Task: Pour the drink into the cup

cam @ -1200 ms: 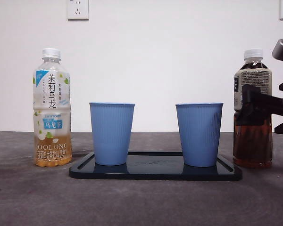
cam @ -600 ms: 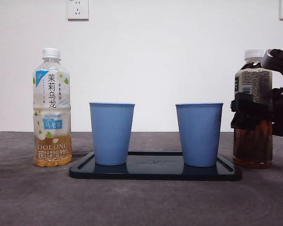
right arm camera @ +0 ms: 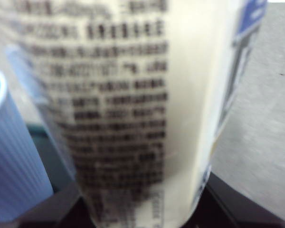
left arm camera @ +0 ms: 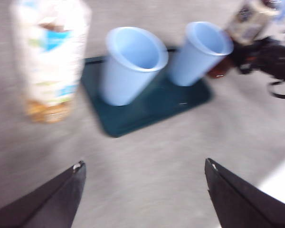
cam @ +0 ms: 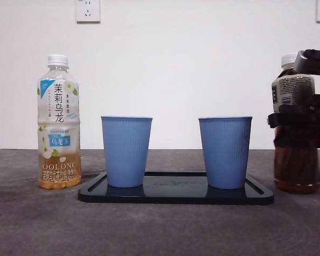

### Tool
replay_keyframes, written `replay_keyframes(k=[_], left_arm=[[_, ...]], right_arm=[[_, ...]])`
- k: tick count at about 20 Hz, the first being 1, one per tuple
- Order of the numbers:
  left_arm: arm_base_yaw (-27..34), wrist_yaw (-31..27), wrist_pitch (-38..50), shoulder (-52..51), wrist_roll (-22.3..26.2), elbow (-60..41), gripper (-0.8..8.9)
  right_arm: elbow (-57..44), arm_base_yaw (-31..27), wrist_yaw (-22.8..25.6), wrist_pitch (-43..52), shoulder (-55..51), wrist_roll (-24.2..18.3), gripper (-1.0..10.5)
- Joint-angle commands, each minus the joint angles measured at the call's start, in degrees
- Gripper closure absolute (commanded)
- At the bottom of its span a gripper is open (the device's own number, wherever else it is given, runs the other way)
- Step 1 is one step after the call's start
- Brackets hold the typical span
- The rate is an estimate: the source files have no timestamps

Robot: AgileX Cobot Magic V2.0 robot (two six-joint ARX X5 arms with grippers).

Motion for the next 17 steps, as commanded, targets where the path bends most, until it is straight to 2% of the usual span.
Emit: replay_keyframes(k=[1, 6, 11, 17], left_arm=[[-0.5, 4.7, 2.6, 0.3, -0.2, 1.1, 4.09], [-0.7, 11.4, 5.8, 0.3, -1.3, 1.1, 4.09], [-1.7, 16.4, 10.8, 0.3, -3.0, 1.1, 4.09], [-4.4, 17.4, 13.5, 0.3, -3.9, 1.1, 4.09]], right_arm=[[3.6, 0.2, 1.9, -7.0, -4.6, -4.2, 7.8], [13.4, 0.5, 4.3, -30.0, -11.6, -11.3, 7.8], [25.4, 2.2, 10.3, -51.6, -12.5, -23.6, 7.8], [34.2, 7.1, 22.2, -63.2, -12.2, -39.3, 7.8]])
